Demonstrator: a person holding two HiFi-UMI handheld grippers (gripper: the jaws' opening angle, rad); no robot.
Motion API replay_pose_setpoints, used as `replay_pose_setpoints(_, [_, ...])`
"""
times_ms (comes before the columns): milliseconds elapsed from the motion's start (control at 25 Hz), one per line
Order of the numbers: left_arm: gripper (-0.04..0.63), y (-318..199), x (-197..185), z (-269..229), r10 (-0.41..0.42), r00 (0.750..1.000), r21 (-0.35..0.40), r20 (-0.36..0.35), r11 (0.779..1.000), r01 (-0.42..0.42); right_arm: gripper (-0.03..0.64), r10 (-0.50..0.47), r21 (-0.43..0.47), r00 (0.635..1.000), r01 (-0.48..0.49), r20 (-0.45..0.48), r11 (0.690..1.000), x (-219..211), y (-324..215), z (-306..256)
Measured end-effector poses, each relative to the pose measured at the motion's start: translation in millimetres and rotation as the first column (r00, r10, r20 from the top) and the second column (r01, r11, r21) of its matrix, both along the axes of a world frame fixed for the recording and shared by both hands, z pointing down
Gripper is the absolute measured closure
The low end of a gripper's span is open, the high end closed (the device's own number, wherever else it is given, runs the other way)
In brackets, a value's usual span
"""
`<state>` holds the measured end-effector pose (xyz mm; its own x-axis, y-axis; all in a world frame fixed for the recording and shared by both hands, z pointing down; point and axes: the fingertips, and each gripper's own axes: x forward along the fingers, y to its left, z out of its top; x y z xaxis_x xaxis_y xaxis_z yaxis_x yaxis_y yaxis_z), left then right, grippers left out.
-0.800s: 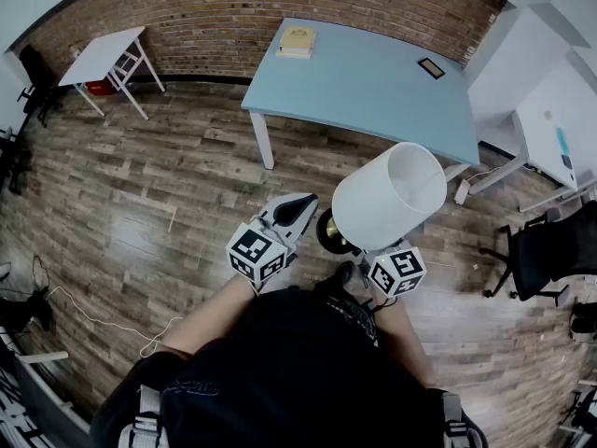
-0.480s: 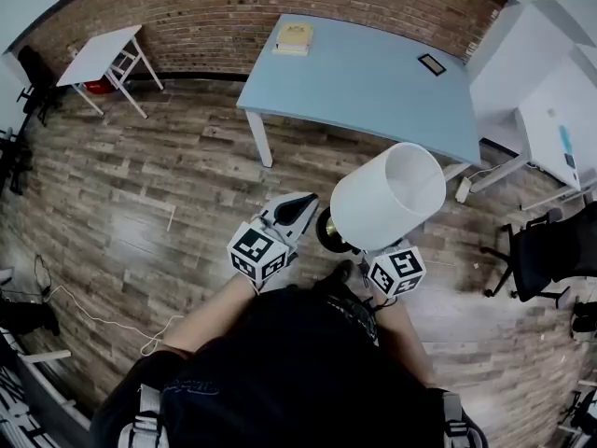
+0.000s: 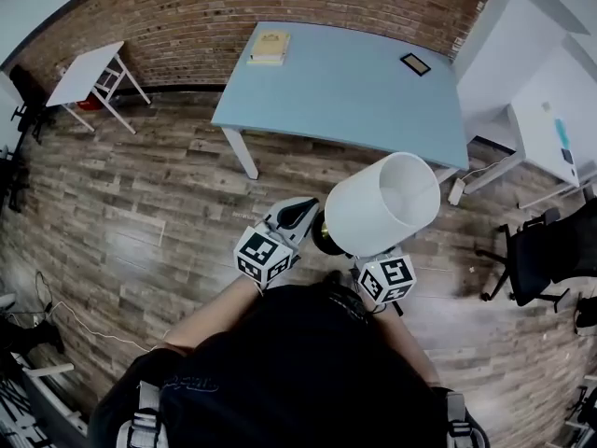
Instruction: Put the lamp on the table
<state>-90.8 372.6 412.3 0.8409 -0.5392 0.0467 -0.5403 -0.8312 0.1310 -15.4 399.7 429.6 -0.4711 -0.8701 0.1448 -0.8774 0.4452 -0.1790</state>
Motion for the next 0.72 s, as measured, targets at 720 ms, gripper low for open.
replay_pose_setpoints(720, [0.586, -76, 120, 0, 0.002, 0.999, -0.064, -0.05, 0.998, -0.005, 0.5, 0.0, -0.035, 1.0, -0.001, -0.025, 0.999, 107, -59, 2])
